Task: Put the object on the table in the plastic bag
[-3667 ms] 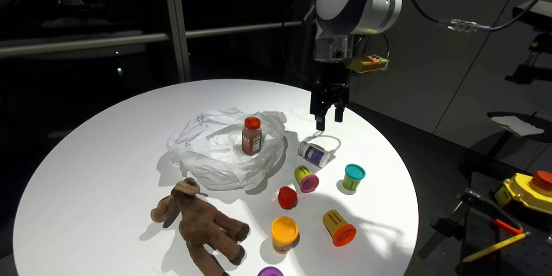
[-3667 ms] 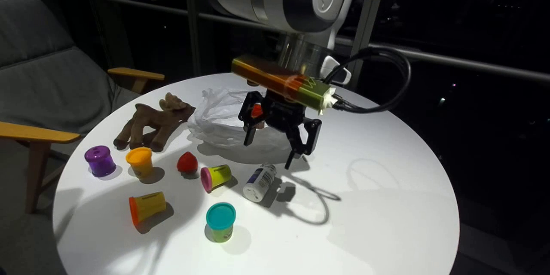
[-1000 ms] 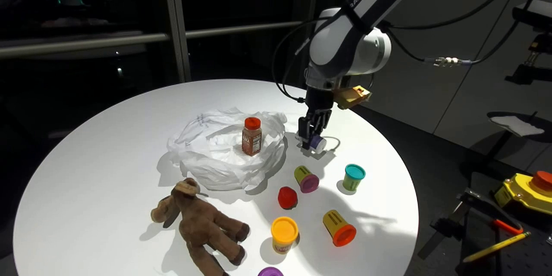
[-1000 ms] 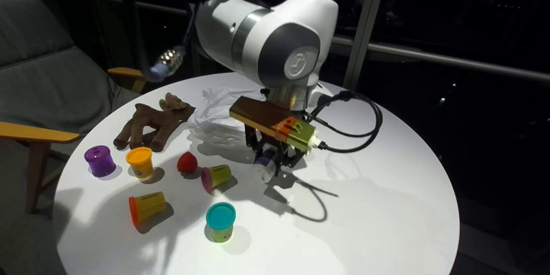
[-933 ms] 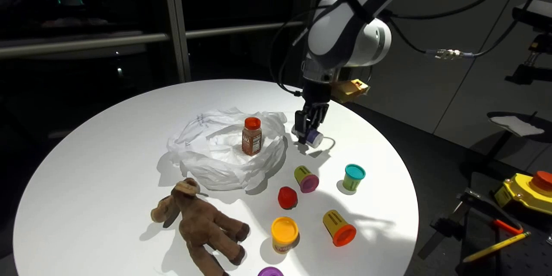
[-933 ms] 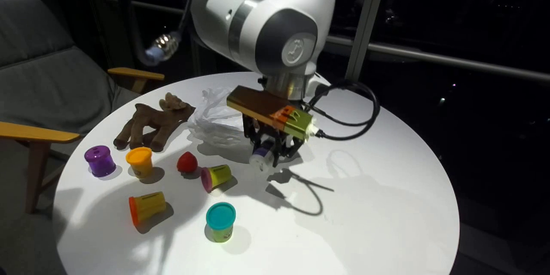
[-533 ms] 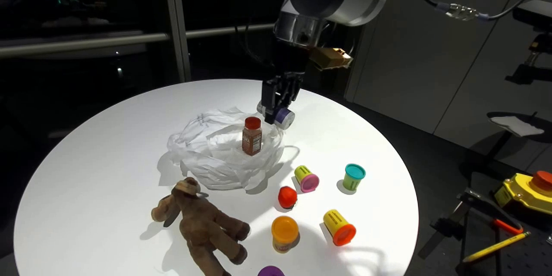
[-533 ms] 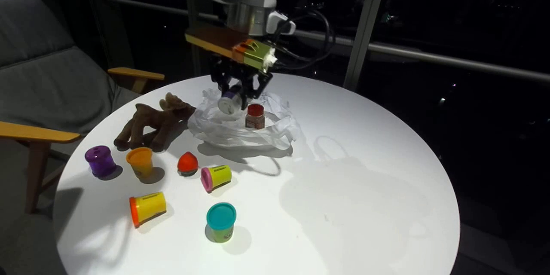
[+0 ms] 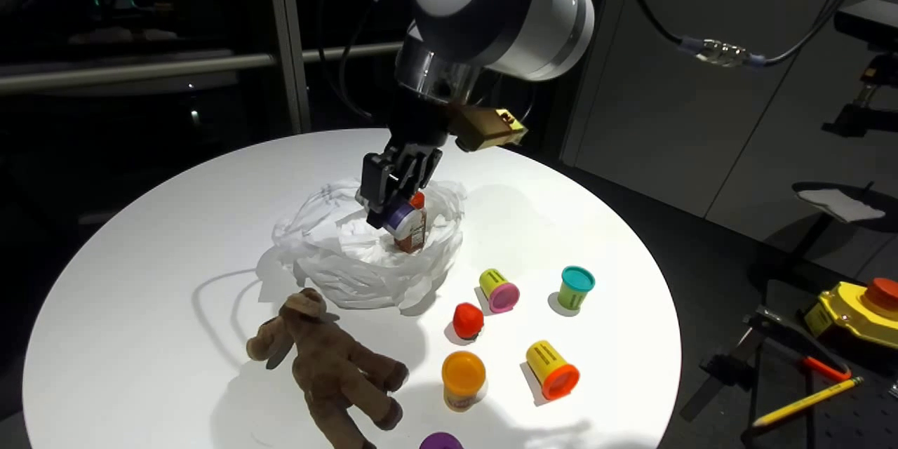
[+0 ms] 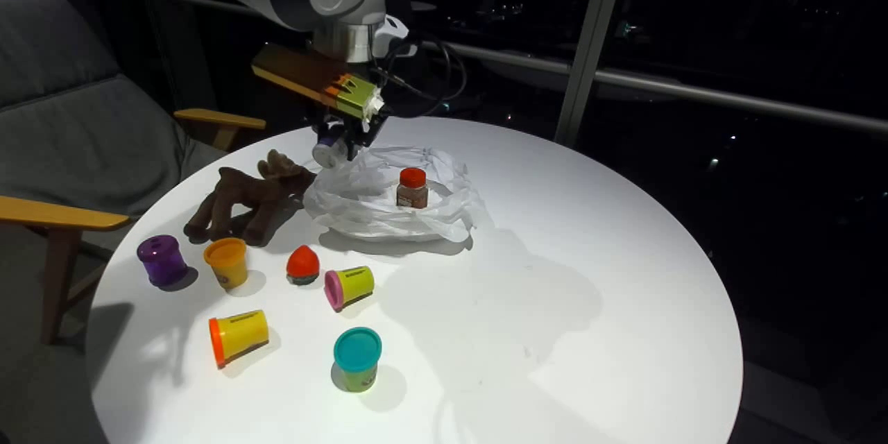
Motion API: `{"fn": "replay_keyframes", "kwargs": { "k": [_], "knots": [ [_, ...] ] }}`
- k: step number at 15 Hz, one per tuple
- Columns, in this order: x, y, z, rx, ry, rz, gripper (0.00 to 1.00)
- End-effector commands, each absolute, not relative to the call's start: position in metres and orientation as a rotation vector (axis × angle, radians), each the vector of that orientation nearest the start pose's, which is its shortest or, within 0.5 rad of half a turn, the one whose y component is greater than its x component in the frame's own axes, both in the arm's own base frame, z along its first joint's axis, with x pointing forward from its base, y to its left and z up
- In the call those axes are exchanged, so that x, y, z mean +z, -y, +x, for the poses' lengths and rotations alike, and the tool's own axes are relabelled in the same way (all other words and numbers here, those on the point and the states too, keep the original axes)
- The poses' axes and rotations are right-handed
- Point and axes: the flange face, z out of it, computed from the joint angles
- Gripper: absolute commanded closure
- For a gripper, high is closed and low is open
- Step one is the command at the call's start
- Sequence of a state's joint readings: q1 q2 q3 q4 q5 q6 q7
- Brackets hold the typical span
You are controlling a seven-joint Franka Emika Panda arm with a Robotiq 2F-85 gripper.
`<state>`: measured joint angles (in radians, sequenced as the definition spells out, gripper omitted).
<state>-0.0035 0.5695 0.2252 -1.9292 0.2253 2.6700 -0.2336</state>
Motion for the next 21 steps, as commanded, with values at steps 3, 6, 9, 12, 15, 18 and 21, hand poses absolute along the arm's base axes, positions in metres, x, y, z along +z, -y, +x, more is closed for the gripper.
{"fn": "replay_keyframes", "kwargs": {
  "k": [3, 6, 9, 12, 15, 18, 21],
  "knots": [
    [0.168, -0.118, 0.648, -0.322, 0.298, -2.861, 0.74],
    [0.146, -0.105, 0.652, -0.28, 0.28, -2.872, 0.74],
    [0.134, -0.09, 0.646, -0.179, 0.239, -2.882, 0.74],
    [0.128, -0.08, 0.632, -0.028, 0.224, -2.877, 0.74],
    [0.124, -0.076, 0.628, 0.042, 0.228, -2.865, 0.74],
    [0.132, -0.083, 0.635, -0.034, 0.241, -2.84, 0.74],
    [0.138, -0.095, 0.648, -0.098, 0.247, -2.822, 0.74]
  ]
}}
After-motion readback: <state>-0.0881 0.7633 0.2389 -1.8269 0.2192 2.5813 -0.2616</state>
